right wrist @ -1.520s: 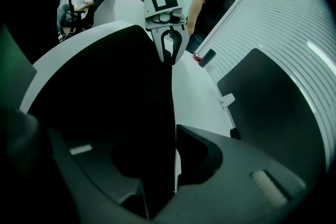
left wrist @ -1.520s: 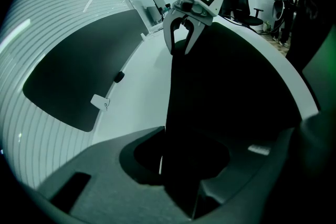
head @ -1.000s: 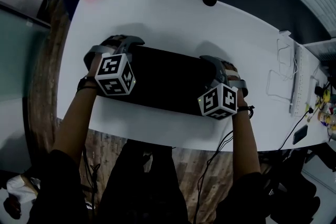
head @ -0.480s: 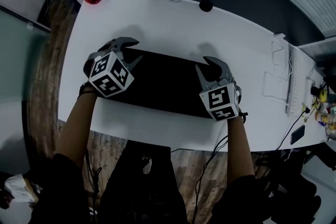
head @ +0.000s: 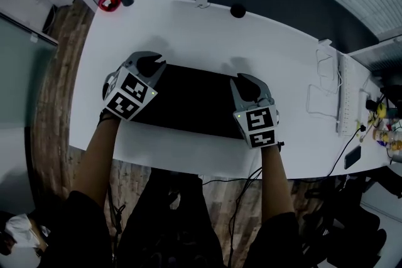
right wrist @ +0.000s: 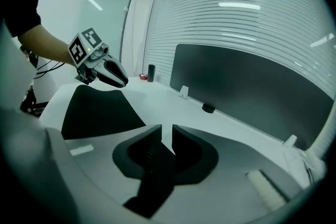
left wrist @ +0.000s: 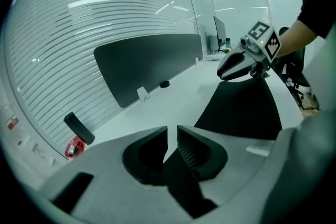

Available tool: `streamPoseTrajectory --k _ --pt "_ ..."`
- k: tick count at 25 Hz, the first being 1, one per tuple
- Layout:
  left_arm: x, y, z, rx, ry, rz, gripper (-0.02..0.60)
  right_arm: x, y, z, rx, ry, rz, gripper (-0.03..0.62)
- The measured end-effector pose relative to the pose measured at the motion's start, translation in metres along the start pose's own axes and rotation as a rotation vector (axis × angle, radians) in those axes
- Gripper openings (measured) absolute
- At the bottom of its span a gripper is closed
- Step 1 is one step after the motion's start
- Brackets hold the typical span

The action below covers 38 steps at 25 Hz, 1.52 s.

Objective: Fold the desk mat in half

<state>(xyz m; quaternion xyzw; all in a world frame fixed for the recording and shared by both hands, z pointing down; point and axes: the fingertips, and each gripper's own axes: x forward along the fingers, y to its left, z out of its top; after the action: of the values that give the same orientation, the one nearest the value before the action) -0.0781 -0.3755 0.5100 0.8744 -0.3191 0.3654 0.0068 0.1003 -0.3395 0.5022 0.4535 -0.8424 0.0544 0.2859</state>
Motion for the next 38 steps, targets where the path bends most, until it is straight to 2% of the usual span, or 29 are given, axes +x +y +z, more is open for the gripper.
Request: streamPoseTrajectory --k 3,9,16,29,38 --pt "-0.009 -0.004 0.007 -0.032 -0.017 0.012 0.035 -0.009 0.001 0.003 0.062 -0.029 -0.020 0.049" --pt "-0.021 -0.015 0.010 -0.031 -0.029 0.020 0.008 -0.027 0.003 0.007 0.118 -0.062 -0.051 0.011" --pt "-0.043 -0.024 0.020 -0.075 -0.072 0.051 -0.003 -0.050 0.012 0.014 0.212 -0.120 -0.074 0.011" --pt "-0.093 -0.045 0.044 -0.146 -0.170 0.100 -0.003 -0.102 0.025 0.036 0.261 -0.210 -0.132 0.009" --pt "-0.137 -0.061 0.072 -0.110 -0.219 0.150 -0.003 -0.147 0.037 0.067 0.264 -0.291 -0.162 0.009"
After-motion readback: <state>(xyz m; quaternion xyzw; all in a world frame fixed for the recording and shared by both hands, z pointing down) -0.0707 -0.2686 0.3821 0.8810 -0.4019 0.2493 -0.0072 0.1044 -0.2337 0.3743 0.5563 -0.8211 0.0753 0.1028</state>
